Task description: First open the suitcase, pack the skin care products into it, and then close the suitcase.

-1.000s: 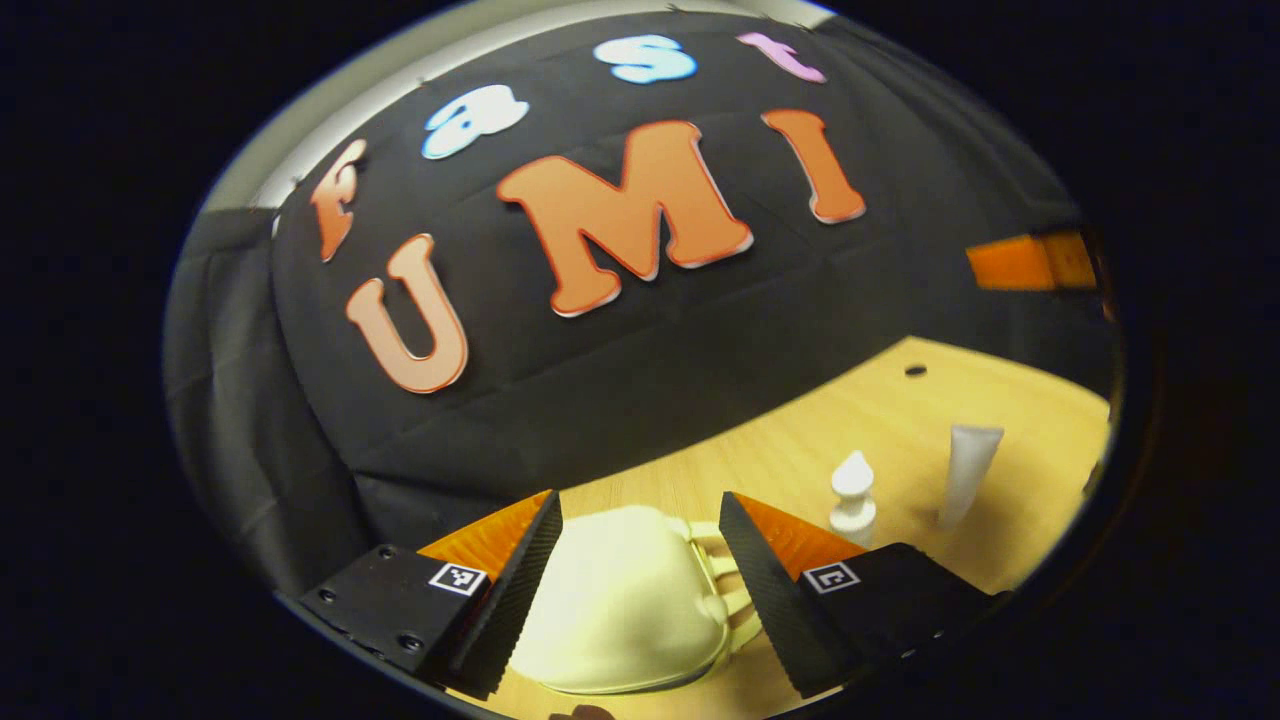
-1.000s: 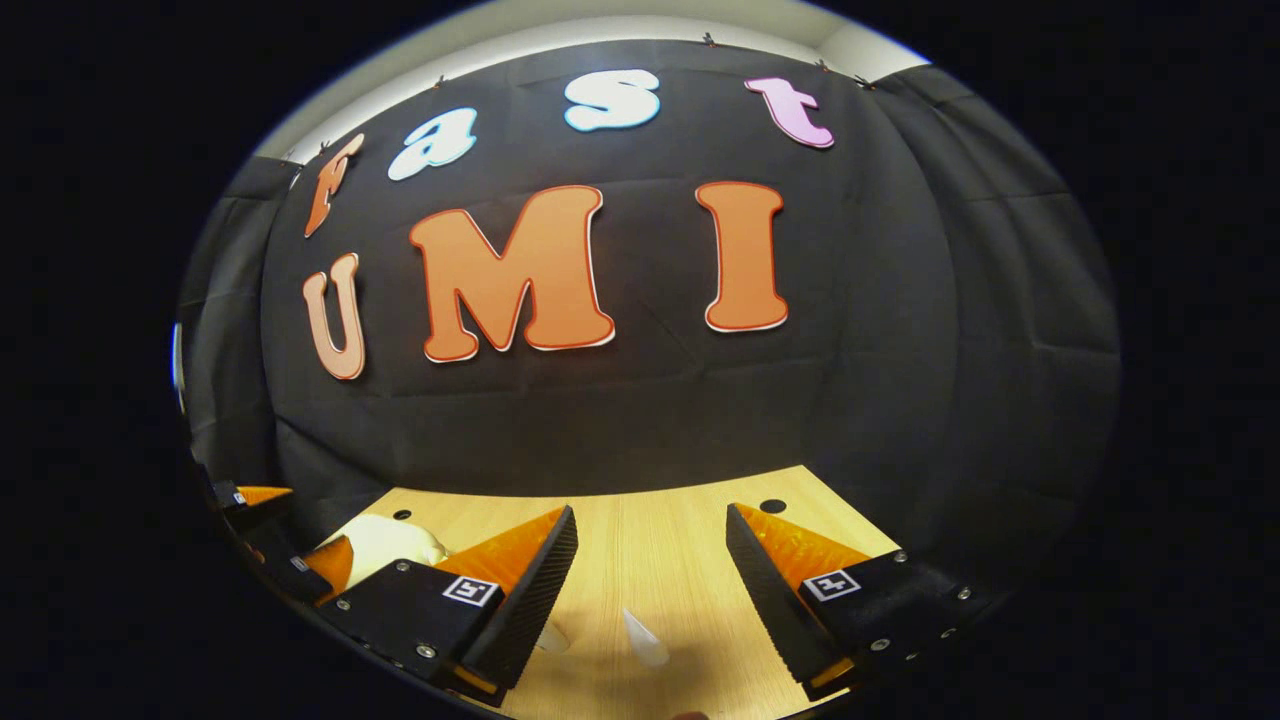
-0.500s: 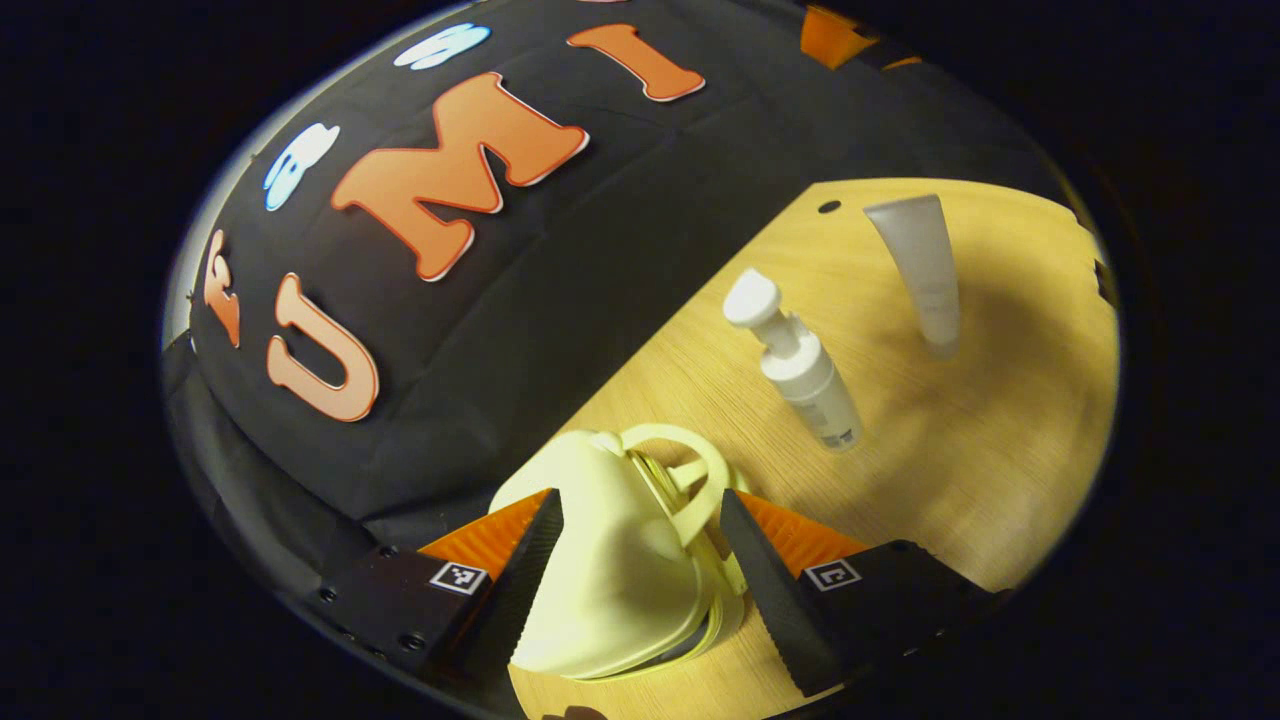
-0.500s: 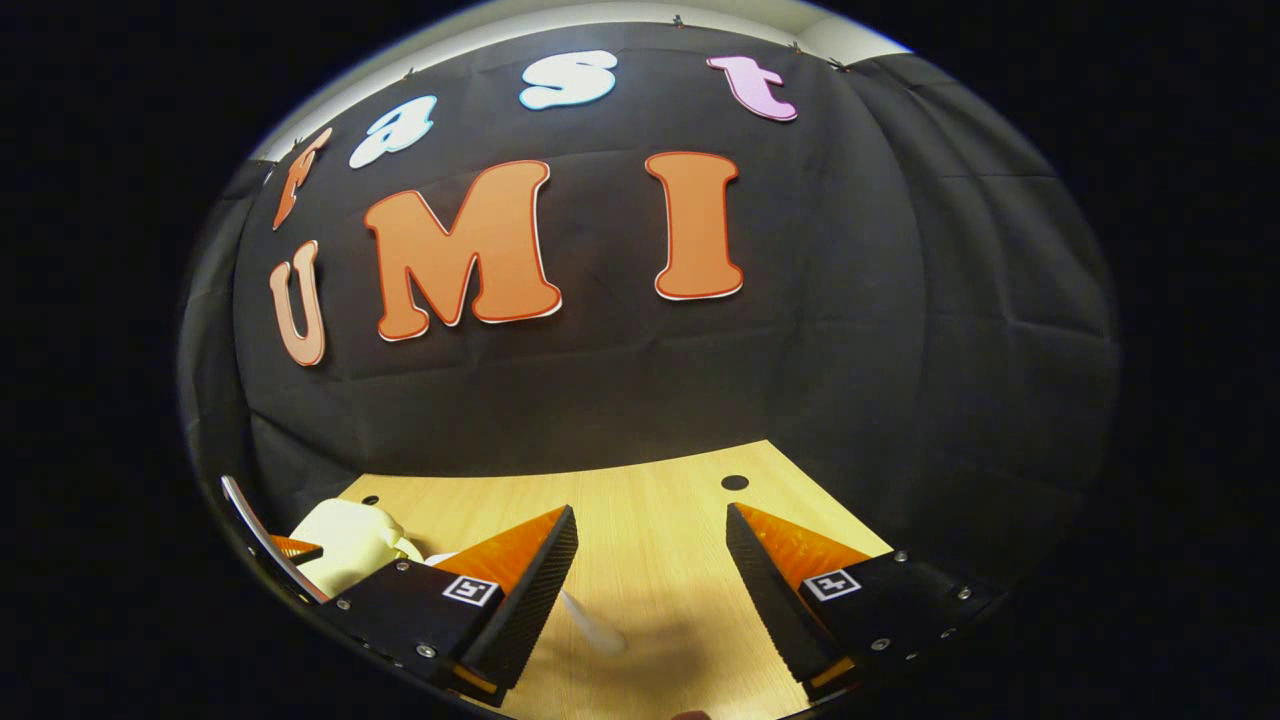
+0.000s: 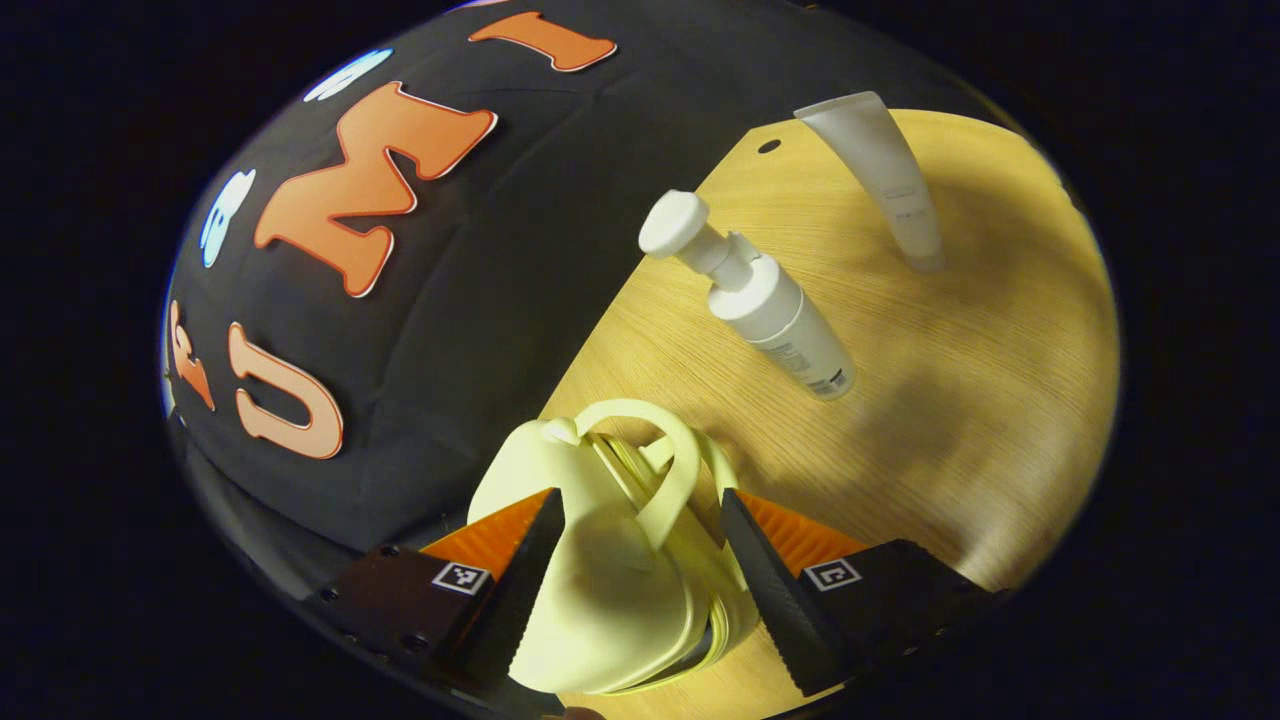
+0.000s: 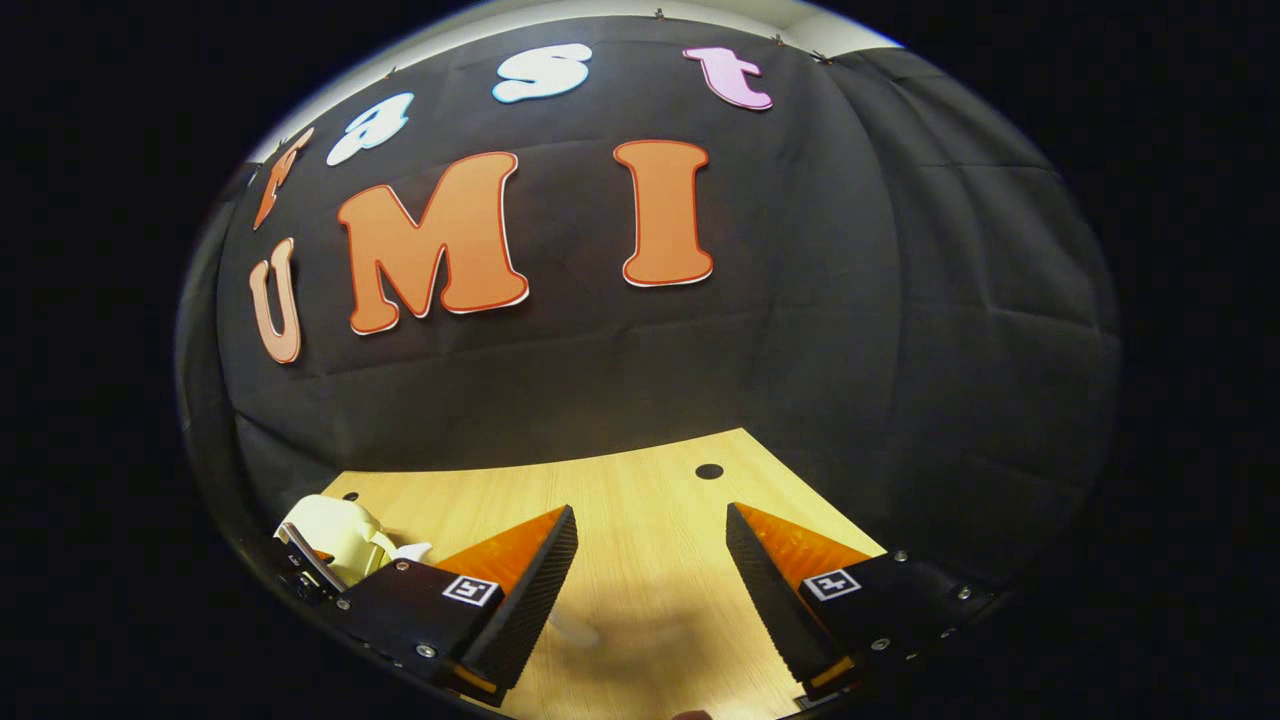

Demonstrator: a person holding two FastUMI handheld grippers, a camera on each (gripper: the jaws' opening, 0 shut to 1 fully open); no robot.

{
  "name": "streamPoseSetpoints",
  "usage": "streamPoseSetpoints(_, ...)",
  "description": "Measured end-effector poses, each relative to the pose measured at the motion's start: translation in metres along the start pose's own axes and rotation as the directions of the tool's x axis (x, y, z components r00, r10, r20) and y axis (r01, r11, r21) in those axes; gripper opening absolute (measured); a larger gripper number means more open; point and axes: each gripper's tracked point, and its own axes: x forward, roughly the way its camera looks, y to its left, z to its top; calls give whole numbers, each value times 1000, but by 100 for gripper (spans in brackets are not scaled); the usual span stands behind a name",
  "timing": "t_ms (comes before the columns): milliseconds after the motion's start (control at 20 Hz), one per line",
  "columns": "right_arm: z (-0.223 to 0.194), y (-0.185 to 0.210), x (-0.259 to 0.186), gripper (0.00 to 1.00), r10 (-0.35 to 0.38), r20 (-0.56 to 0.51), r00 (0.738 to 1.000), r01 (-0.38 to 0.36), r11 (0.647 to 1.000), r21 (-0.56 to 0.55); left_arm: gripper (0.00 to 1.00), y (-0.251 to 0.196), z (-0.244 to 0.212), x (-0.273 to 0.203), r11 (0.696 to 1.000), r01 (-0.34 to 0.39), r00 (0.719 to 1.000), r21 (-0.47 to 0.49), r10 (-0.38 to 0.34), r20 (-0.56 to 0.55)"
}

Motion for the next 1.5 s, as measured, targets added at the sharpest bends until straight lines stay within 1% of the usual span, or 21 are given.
streamPoseSetpoints(50,0,-2,0,95,-7,-2,1000,7,1000,1,100,2,1,2,1000,-10,1000,21,10,-3)
streamPoseSetpoints(100,0,-4,0,95,-14,-3,1000,14,1000,4,99,4,2,9,999,-12,1000,40,13,-13)
streamPoseSetpoints(250,-2,-11,1,95,-36,-8,999,36,999,11,98,-1,3,27,997,20,999,81,-17,-33)
streamPoseSetpoints(350,-2,-16,2,95,-50,-11,999,51,999,9,98,-10,-1,35,991,79,995,108,-73,-65)
streamPoseSetpoints(450,-4,-20,3,95,-64,-13,998,64,998,12,98,-7,-1,41,988,84,994,132,-73,-83)
streamPoseSetpoints(500,-4,-22,4,95,-69,-16,997,69,997,15,94,-7,-2,44,987,79,993,142,-65,-99)
streamPoseSetpoints(600,-4,-24,5,95,-76,-16,997,76,997,22,56,-21,-7,52,984,110,987,142,-91,-131)
streamPoseSetpoints(650,-4,-25,5,95,-78,-17,997,79,997,25,37,-19,-8,53,984,95,989,151,-76,-129)
streamPoseSetpoints(700,-3,-25,5,95,-79,-16,997,80,996,26,18,-18,3,46,982,85,992,169,-67,-108)
streamPoseSetpoints(750,-3,-25,5,95,-80,-16,997,81,996,27,11,-11,8,48,986,61,995,158,-46,-93)
streamPoseSetpoints(800,-2,-23,5,95,-79,-13,997,80,996,26,7,-11,7,42,989,74,993,128,-61,-101)
streamPoseSetpoints(850,0,-21,5,95,-75,-8,997,75,997,24,7,-13,5,40,990,113,988,86,-103,-112)
streamPoseSetpoints(1000,5,-6,5,95,-55,6,998,55,998,11,7,3,15,28,990,133,986,-43,-136,-92)
streamPoseSetpoints(1050,7,0,5,95,-48,14,999,47,999,10,9,8,17,25,985,142,986,-98,-150,-77)
streamPoseSetpoints(1100,10,9,6,95,-40,21,999,39,999,12,6,14,11,29,976,156,984,-150,-166,-59)
streamPoseSetpoints(1200,11,29,3,95,-18,24,1000,18,999,26,7,26,2,30,951,191,979,-241,-202,-20)
streamPoseSetpoints(1300,15,54,-2,95,13,40,999,-14,999,29,7,37,2,28,927,208,977,-313,-211,27)
streamPoseSetpoints(1350,17,65,-4,95,19,48,999,-20,1000,18,9,44,3,25,913,214,976,-347,-211,47)
streamPoseSetpoints(1400,18,75,-6,95,24,55,998,-25,1000,5,6,51,5,20,897,224,974,-382,-214,69)
streamPoseSetpoints(1450,21,86,-9,95,33,63,997,-33,999,-2,6,59,7,18,875,239,971,-420,-220,94)
streamPoseSetpoints(1500,25,96,-11,95,42,72,997,-42,999,-2,6,68,8,16,849,255,967,-463,-225,120)
